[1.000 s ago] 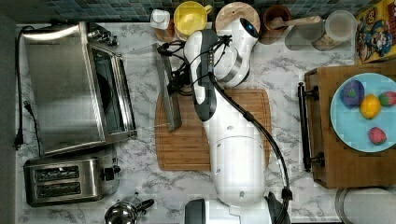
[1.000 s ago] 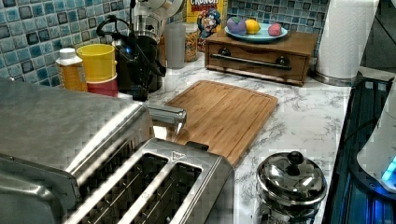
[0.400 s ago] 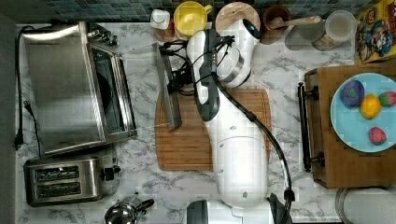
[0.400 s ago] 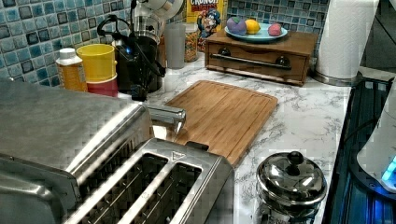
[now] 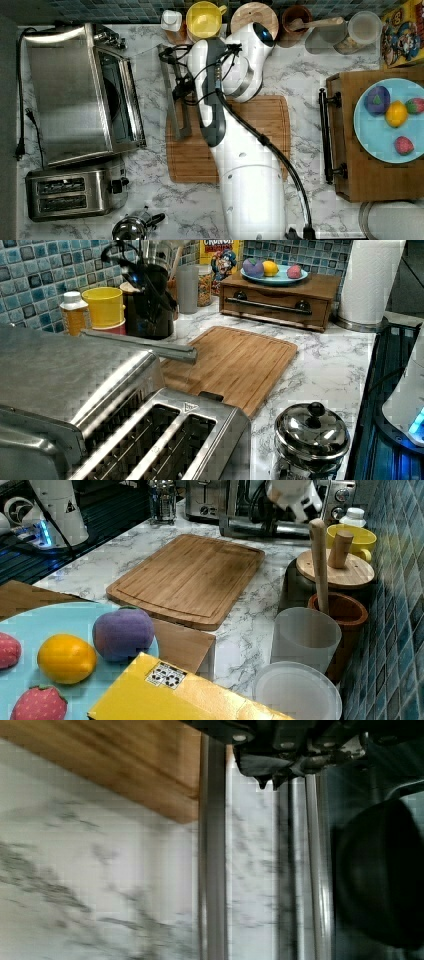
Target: Close the oven.
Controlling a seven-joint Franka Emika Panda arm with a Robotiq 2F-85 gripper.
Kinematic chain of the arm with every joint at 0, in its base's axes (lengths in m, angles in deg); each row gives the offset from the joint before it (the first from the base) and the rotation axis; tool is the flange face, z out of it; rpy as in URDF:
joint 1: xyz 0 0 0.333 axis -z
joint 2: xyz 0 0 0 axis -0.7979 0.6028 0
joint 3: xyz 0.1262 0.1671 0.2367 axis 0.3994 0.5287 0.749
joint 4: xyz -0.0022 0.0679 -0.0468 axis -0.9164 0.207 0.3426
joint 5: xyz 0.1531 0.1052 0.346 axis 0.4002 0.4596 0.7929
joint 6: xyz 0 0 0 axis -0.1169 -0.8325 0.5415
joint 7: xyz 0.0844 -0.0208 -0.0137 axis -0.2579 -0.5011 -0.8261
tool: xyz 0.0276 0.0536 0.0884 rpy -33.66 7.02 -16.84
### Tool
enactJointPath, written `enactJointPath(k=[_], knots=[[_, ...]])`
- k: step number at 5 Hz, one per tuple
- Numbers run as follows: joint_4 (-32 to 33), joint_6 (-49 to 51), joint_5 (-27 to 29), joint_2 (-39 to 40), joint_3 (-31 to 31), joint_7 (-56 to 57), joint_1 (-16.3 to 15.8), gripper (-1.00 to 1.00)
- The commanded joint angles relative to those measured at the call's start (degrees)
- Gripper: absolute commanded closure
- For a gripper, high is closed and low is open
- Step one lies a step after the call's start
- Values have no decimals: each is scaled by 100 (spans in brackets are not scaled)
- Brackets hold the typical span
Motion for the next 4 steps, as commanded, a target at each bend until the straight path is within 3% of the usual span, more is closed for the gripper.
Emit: enactJointPath(k=[1, 3, 4], knots=[[-249, -772, -1140, -1312, 574, -780, -1496, 100], [-890, -444, -2565, -806, 618, -1805, -2061, 100], [-189, -1445, -3352, -1288, 429, -2434, -2464, 100]])
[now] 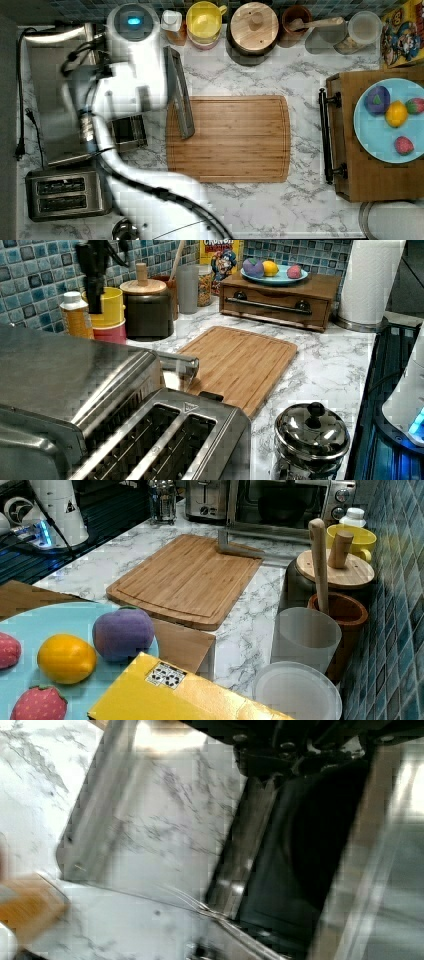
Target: Close the oven.
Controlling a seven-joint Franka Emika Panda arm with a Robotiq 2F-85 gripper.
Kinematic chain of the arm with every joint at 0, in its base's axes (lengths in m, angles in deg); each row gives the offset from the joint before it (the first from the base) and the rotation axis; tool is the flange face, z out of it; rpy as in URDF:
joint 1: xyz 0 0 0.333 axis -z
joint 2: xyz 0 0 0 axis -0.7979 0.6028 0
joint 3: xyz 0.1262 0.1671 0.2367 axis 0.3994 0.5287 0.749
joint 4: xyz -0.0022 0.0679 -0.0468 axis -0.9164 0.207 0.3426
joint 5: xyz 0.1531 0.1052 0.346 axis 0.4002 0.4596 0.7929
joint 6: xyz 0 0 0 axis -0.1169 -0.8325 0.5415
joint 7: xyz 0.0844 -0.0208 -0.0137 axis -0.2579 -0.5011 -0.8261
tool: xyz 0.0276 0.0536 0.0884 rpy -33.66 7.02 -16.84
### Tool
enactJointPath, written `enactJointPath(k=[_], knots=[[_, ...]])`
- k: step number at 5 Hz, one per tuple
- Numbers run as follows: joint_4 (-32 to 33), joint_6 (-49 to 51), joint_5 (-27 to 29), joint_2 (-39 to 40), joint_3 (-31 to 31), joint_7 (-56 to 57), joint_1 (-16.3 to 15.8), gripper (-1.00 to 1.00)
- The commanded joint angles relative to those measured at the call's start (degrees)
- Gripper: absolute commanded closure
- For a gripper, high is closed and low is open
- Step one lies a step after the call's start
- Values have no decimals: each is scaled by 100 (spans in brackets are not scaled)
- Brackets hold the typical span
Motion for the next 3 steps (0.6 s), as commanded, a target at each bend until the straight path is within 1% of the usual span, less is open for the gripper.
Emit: enactJointPath(k=[1, 2, 3], knots=[[751, -1207, -2126, -656, -389, -2107, -1369, 100], [752, -1210, -2101, -657, -449, -2093, -1419, 100], [751, -1208, -2117, -656, -411, -2101, -1387, 100]])
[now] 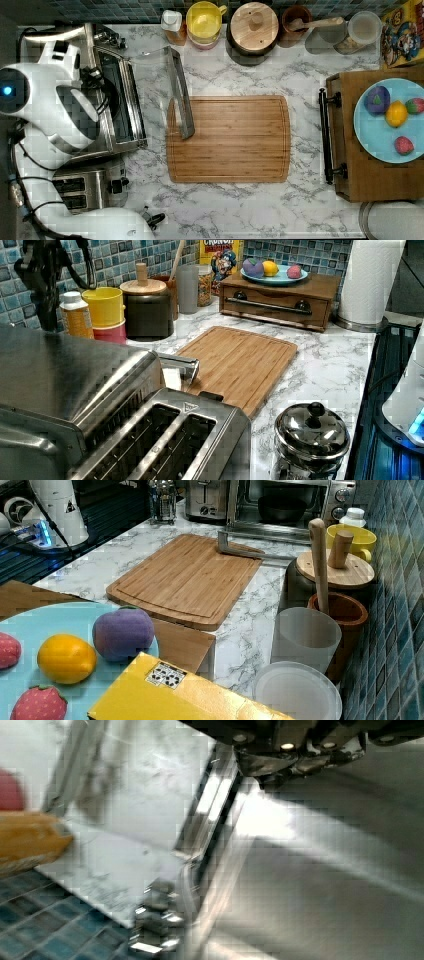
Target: Close the oven.
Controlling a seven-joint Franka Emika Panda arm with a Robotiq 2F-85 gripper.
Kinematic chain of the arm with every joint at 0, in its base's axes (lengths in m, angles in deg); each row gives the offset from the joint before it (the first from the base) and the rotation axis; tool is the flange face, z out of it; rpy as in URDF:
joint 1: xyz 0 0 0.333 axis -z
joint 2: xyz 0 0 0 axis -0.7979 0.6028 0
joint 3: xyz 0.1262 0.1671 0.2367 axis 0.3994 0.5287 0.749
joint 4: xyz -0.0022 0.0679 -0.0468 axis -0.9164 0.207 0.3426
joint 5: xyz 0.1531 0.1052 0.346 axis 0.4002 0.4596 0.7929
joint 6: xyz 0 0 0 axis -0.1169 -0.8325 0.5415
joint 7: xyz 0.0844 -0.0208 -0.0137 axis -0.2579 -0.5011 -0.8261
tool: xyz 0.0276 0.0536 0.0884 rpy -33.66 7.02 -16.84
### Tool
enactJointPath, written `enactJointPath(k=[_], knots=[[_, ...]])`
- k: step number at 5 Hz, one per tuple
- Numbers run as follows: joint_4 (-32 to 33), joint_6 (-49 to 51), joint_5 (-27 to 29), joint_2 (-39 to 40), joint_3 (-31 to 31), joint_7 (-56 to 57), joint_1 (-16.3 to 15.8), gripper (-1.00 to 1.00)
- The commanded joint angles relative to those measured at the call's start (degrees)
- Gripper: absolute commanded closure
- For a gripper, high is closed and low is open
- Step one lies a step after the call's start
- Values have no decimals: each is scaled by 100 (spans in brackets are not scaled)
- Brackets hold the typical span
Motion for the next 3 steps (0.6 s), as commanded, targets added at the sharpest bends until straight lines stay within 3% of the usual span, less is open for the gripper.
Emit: enactJointPath(k=[1, 3], knots=[[259, 19, -201, -428, -274, -111, 124, 100], [258, 23, -244, -424, -175, -136, 208, 100]])
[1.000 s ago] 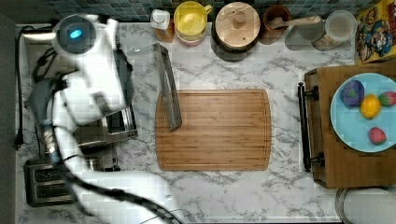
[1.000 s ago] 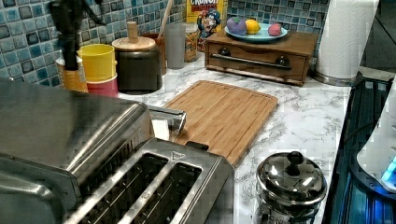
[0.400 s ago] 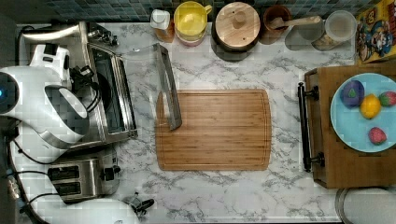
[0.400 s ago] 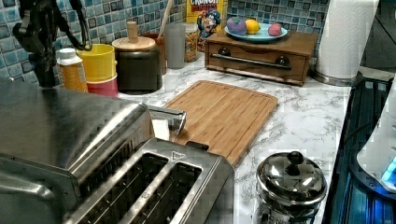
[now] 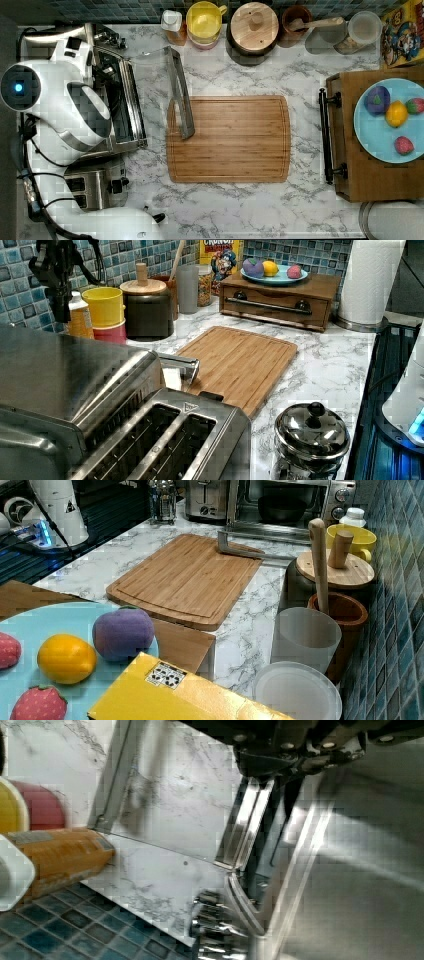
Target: Close the oven.
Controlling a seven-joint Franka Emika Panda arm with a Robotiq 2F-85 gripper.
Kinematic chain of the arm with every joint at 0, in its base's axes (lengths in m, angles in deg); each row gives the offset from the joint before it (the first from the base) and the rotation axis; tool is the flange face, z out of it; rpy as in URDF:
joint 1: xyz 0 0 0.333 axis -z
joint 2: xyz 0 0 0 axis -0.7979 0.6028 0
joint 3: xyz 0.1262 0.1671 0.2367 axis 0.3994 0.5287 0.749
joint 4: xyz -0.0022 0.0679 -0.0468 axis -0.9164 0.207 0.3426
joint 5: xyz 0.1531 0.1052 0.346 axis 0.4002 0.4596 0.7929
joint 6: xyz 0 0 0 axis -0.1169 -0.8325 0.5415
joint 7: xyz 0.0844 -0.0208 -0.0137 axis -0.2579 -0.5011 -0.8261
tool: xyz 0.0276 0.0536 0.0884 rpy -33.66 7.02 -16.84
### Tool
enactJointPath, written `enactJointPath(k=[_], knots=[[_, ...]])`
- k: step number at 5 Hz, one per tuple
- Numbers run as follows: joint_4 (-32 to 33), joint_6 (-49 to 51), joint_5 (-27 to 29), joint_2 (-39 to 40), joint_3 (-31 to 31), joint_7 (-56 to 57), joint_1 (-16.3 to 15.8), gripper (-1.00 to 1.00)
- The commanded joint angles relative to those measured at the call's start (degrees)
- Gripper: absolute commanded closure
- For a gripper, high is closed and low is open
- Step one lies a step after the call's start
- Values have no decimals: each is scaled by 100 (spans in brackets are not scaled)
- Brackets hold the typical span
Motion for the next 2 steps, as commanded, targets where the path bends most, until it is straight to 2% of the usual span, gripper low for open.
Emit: enactJointPath(k=[1, 2], knots=[[140, 1, -45, -277, 18, -128, 55, 100], [140, 0, -35, -278, -4, -122, 35, 100]])
